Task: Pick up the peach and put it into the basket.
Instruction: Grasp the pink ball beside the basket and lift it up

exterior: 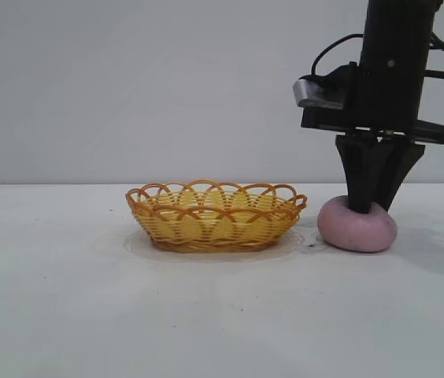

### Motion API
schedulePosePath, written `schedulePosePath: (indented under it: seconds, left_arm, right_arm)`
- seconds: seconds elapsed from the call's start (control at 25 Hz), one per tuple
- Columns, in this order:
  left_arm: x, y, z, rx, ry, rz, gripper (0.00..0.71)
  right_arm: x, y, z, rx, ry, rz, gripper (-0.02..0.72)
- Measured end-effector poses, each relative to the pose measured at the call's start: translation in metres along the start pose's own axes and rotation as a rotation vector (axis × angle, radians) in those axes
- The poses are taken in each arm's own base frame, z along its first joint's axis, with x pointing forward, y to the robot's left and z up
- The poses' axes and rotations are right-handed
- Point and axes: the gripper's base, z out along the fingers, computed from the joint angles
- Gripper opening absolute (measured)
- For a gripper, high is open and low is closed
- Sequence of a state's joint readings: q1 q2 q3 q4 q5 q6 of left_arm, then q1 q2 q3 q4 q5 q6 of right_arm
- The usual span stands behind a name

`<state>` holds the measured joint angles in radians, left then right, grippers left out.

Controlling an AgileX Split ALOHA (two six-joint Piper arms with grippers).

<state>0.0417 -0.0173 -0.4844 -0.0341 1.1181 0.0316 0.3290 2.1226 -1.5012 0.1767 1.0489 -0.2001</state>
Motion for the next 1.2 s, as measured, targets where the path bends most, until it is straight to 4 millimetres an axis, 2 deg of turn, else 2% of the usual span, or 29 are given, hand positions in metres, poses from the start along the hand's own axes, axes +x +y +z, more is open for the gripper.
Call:
schedulePosePath:
  seconds: [0.08,0.12,0.28,0.32,0.4,0.44,0.48,0.6,0.72,0.96,1.08,1.2]
  left_arm:
    - [0.0,0.0,0.0,0.0,0.0,0.0,0.317]
    - [0.0,0.0,0.0,0.0,0.0,0.0,0.317]
    - [0.0,0.0,0.0,0.0,0.0,0.0,0.317]
    - [0.0,0.0,0.0,0.0,0.0,0.0,0.317]
    - [0.0,0.0,0.0,0.0,0.0,0.0,0.317]
    - [0.0,0.0,0.0,0.0,0.0,0.0,0.317]
    - [0.0,0.0,0.0,0.0,0.0,0.0,0.317]
    - [0.0,0.0,0.0,0.0,0.0,0.0,0.317]
    - [0.0,0.0,0.0,0.0,0.0,0.0,0.317]
    - [0.0,0.0,0.0,0.0,0.0,0.0,0.317]
    - [0.0,0.0,0.0,0.0,0.0,0.0,0.317]
    - [0.0,0.0,0.0,0.0,0.0,0.0,0.317]
  right_arm:
    - [-0.001,0.0,0.003,-0.001,0.005,0.001,0.173]
    - [-0.001,0.0,0.004,-0.005,0.01,0.003,0.216]
    - [-0.001,0.0,0.007,-0.01,0.021,0.007,0.218]
    - [0.0,0.0,0.007,-0.011,0.023,0.007,0.137]
    - [0.0,0.0,0.007,-0.011,0.024,0.002,0.051]
    - [0.0,-0.001,0.007,-0.008,0.026,-0.002,0.055]
    - [0.0,-0.001,0.007,-0.006,0.026,-0.003,0.0]
    - [0.002,-0.002,0.003,0.015,0.032,-0.021,0.0]
    - [0.002,-0.002,-0.011,0.042,0.002,-0.038,0.0]
    - [0.003,0.004,-0.055,0.061,-0.126,-0.051,0.0]
    - [0.002,0.011,-0.074,0.026,-0.19,-0.047,0.0]
    - [0.0,0.021,-0.083,-0.05,-0.232,-0.028,0.0]
